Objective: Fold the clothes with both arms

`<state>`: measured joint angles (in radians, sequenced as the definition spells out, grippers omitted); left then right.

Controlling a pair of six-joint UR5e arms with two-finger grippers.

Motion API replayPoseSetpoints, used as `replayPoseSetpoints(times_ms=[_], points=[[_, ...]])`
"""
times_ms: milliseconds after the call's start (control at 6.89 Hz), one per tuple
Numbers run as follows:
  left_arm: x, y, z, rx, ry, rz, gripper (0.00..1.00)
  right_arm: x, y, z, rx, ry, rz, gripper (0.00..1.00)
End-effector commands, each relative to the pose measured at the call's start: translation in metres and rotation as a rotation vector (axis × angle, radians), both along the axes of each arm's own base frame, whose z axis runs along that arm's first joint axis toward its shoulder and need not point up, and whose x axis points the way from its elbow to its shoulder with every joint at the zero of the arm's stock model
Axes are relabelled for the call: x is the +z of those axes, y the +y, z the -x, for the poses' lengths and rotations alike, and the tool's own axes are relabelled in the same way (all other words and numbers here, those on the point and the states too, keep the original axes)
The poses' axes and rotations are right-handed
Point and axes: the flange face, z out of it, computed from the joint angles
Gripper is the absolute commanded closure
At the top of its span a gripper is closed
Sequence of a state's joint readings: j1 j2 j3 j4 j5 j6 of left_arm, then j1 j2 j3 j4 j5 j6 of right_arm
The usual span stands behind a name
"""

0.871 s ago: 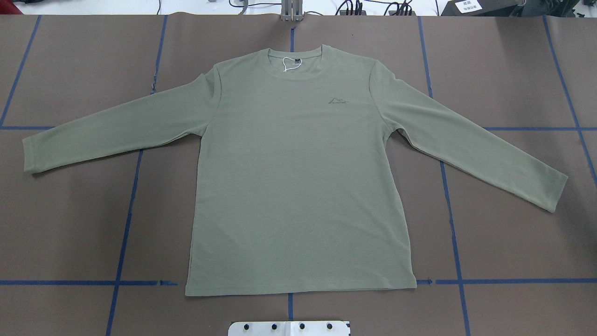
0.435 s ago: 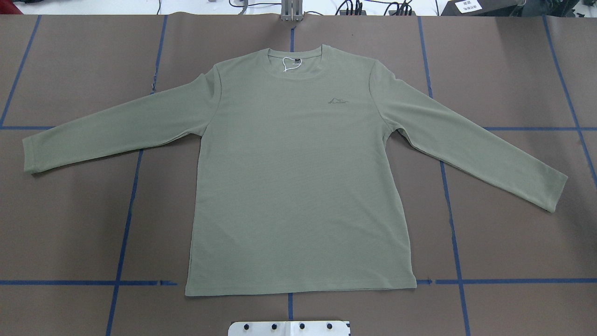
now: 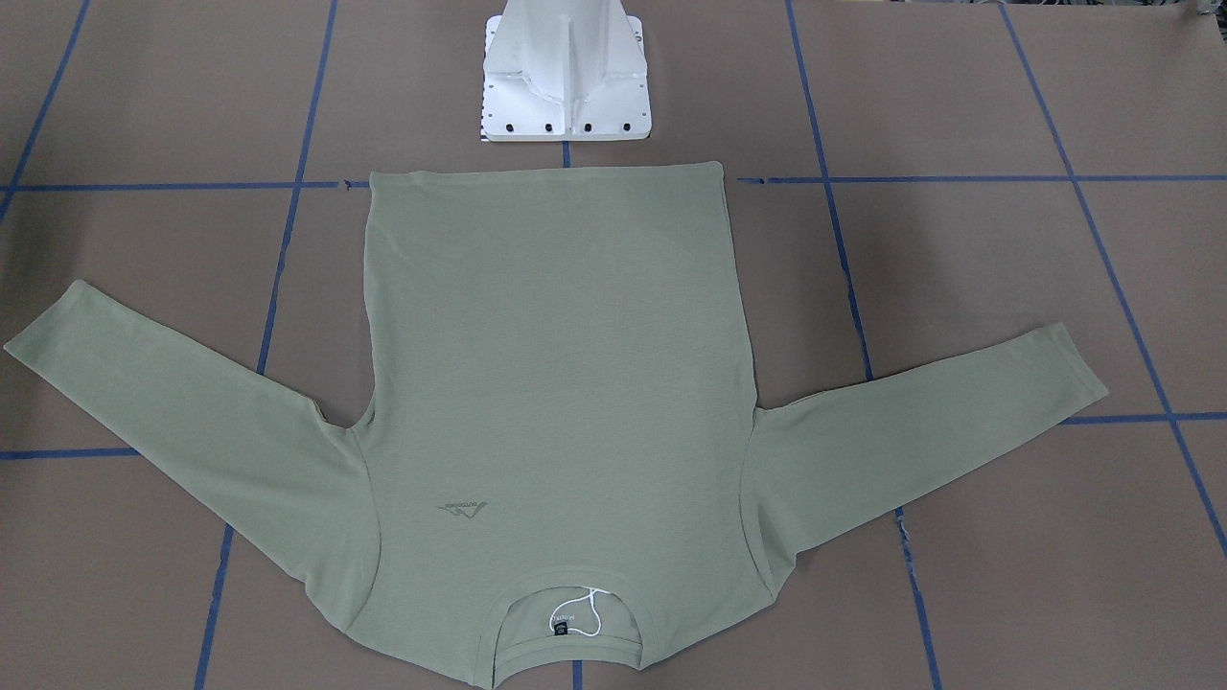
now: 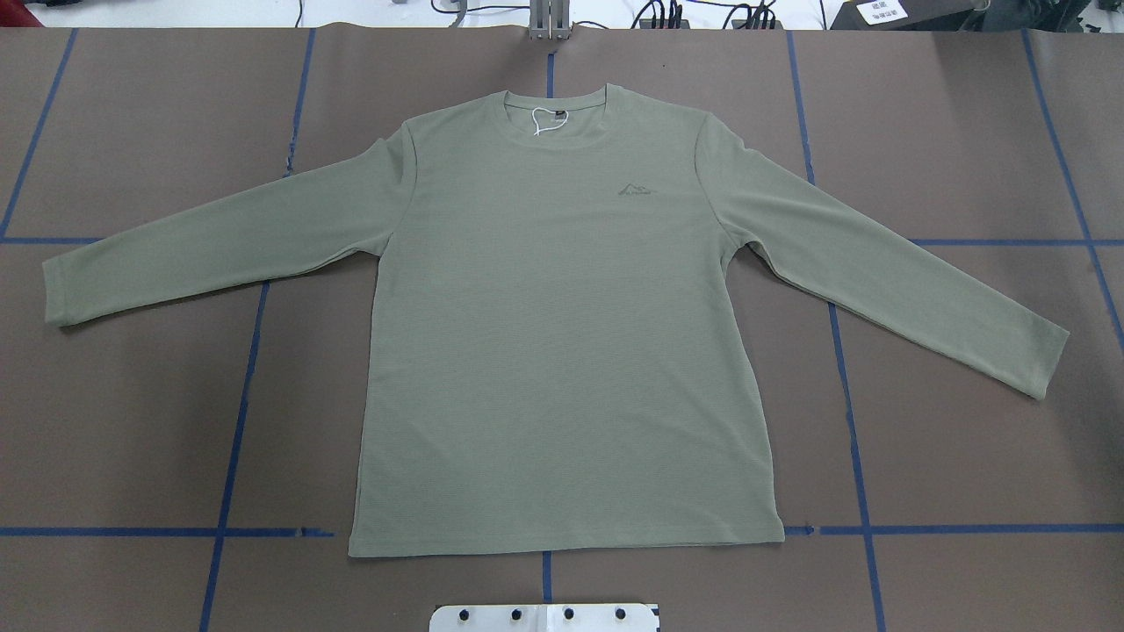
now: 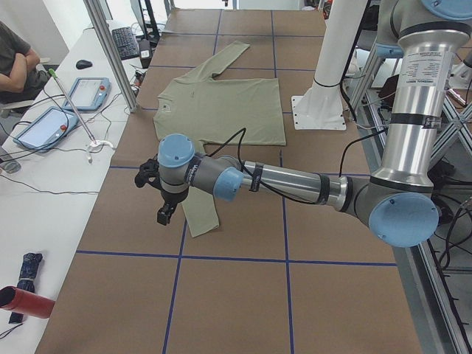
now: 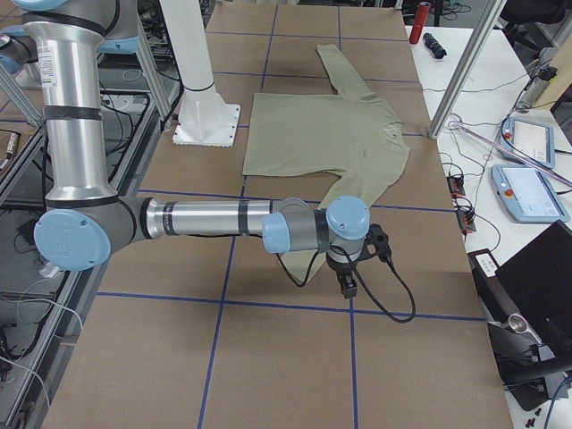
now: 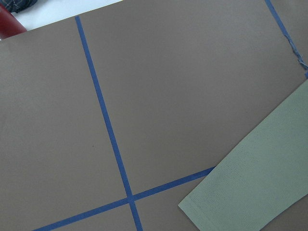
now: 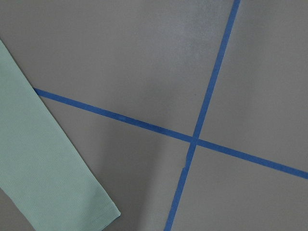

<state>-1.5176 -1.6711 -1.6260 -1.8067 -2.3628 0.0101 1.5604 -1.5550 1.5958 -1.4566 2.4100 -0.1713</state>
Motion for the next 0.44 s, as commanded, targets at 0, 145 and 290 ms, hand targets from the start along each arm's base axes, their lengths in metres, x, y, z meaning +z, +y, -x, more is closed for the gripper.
replayPoseSetpoints(times_ms=[0,145,290], points=[[0.01,0.007,-0.001,0.005,0.006,0.017,0.0,0.015,0.008,0.008,0.015,-0.006,0.024,0.0],[0.013,0.011,-0.002,0.009,0.005,0.01,0.0,0.016,0.008,0.018,-0.002,-0.008,0.034,0.0],[0.01,0.012,-0.002,0.006,0.009,-0.04,0.0,0.029,0.009,0.028,-0.02,-0.006,0.062,0.0]])
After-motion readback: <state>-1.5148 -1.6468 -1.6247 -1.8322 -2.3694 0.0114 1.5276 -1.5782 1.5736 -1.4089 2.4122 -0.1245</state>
